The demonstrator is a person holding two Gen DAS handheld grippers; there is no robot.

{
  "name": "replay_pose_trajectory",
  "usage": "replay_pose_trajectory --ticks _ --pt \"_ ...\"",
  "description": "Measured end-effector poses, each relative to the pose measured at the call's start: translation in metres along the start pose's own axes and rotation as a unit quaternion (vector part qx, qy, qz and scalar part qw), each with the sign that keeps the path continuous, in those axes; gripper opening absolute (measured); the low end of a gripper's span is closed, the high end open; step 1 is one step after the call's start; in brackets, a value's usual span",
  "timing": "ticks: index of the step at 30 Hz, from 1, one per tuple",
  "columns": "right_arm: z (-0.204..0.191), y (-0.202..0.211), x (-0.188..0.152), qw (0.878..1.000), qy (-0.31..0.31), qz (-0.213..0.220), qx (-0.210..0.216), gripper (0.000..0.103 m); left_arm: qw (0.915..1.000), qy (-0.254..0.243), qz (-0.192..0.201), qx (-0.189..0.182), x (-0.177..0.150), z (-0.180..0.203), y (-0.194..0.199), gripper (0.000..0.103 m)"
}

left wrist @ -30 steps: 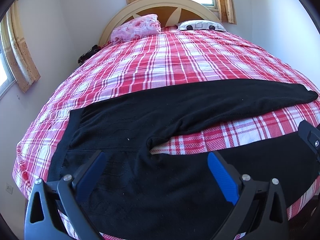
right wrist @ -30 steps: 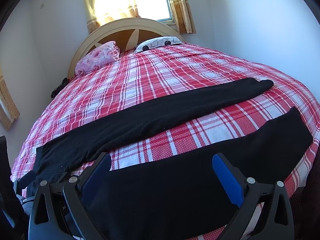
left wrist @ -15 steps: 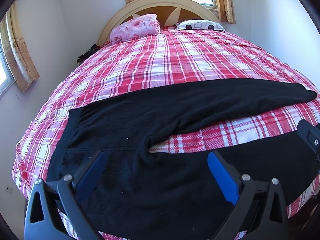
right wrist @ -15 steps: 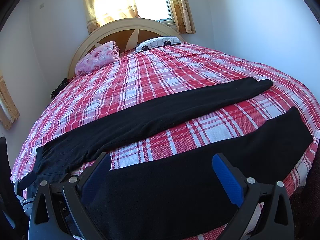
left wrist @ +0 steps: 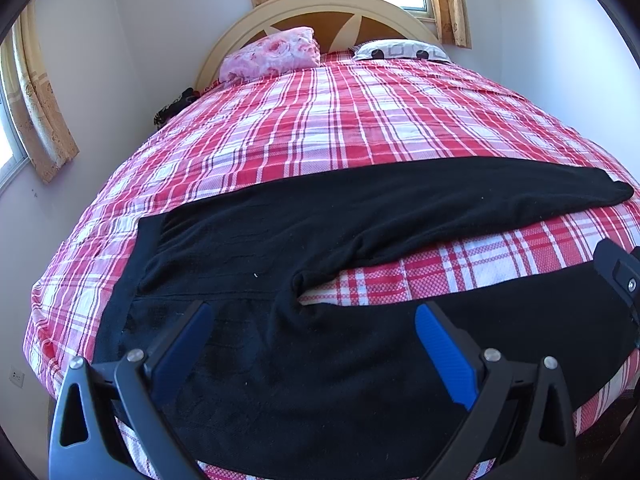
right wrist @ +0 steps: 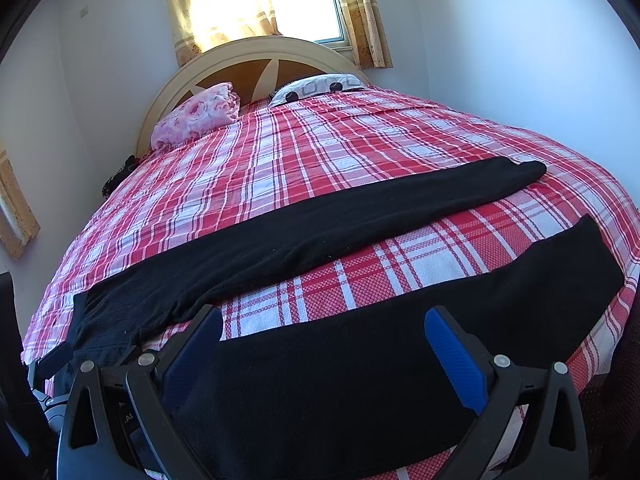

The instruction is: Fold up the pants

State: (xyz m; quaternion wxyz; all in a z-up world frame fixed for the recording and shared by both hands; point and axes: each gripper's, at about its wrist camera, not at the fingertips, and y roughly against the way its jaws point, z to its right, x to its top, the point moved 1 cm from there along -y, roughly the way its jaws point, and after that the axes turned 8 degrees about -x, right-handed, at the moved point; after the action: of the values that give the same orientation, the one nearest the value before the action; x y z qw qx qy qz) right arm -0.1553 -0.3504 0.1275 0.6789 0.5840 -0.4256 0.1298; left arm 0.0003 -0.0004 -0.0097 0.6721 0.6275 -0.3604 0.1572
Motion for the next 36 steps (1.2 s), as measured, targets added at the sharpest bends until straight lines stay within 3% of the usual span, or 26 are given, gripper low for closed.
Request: replay_pose_trajectory --ticks 27,36 --pt "-0.006 -0.012 -0.003 1.000 0.010 -0.013 -0.002 0.102 0.9998 0.004 -0.020 0.001 -0.002 -0.008 -0.016 0.103" --pt "-0.013 -0.021 -0.001 0.999 0.029 -0.015 0.007 0.102 0.9996 0.012 -0.026 0.001 0.002 -0.035 -0.026 0.103"
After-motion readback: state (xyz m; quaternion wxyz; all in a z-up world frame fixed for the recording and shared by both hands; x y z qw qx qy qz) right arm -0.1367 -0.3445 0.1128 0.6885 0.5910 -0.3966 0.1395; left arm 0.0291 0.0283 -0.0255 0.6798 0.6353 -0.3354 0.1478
